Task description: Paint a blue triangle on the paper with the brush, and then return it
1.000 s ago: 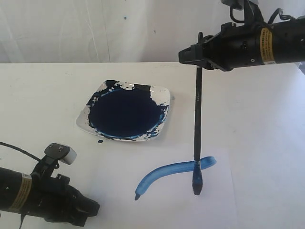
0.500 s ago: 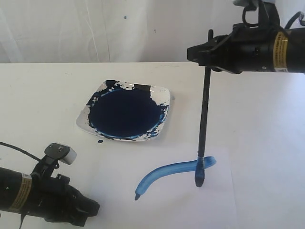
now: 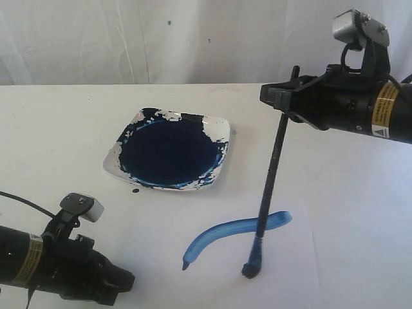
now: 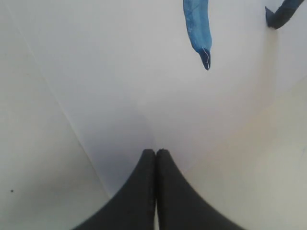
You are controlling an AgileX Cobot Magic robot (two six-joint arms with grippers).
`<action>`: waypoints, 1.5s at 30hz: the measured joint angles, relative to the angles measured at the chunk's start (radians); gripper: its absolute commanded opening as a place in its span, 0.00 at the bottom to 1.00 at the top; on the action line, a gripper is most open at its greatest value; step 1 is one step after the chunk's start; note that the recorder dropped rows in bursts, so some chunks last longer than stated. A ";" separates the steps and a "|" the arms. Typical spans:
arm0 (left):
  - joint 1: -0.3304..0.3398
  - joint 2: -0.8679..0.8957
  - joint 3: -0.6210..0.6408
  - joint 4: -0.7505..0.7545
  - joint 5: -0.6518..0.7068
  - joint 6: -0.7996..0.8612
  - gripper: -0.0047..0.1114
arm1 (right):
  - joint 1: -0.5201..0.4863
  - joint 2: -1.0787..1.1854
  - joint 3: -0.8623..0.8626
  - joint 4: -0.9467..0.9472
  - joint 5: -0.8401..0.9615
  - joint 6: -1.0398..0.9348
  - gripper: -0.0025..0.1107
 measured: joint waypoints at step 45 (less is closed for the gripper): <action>0.000 0.000 0.000 0.000 0.000 0.000 0.04 | 0.000 0.095 0.000 0.299 0.047 -0.371 0.02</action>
